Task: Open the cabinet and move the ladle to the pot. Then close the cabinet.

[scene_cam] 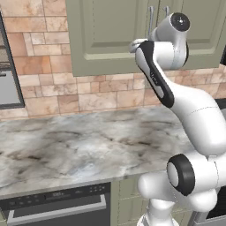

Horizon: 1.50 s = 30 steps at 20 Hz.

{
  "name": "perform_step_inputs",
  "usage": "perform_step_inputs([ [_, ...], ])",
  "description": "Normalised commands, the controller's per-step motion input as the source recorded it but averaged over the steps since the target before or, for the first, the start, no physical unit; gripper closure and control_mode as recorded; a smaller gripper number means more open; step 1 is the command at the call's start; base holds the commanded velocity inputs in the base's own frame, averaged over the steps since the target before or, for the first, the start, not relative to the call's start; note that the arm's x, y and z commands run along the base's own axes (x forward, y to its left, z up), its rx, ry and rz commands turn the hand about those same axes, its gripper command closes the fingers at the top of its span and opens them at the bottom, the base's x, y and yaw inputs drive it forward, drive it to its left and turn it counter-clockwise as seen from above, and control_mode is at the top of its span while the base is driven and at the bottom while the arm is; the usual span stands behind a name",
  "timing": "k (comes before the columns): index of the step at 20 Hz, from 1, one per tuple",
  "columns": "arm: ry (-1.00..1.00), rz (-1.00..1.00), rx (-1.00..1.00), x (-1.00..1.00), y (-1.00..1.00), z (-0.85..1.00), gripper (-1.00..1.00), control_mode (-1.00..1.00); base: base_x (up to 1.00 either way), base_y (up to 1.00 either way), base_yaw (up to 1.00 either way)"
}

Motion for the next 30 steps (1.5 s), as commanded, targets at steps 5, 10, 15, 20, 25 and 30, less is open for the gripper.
perform_step_inputs([
  [5, -0.06, 0.0, 0.0, 0.19, 0.0, 0.0, -1.0, -1.0, 0.0, 0.0, 0.0],
  [10, -0.06, 0.0, 0.0, 0.1, 0.0, 0.0, -1.0, -1.0, 0.0, 0.0, 0.0],
  [15, -0.06, 0.0, 0.0, 0.2, 0.0, 0.0, -1.0, -1.0, 0.0, 0.0, 0.0],
  [20, -0.02, 0.0, 0.0, 0.19, 0.0, 0.0, -1.0, -1.0, 0.0, 0.0, 0.0],
  [25, 0.0, 0.0, 0.02, 0.29, 0.0, 0.0, -1.0, -1.0, 0.0, 0.0, 0.0],
  [30, 0.0, 0.0, 0.02, 0.35, 0.0, 0.0, -1.0, -1.0, 0.0, 0.0, 0.0],
])
